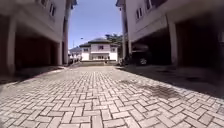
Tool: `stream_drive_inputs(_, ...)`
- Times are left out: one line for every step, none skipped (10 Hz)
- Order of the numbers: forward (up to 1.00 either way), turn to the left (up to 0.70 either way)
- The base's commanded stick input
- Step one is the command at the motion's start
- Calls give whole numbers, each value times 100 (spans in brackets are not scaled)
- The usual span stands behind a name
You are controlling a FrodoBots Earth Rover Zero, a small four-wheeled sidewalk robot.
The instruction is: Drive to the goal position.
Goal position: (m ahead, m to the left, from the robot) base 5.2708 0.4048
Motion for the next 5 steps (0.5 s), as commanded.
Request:
stream_drive_inputs(50, 0)
stream_drive_inputs(50, 0)
stream_drive_inputs(50, 0)
stream_drive_inputs(50, 0)
stream_drive_inputs(50, 0)
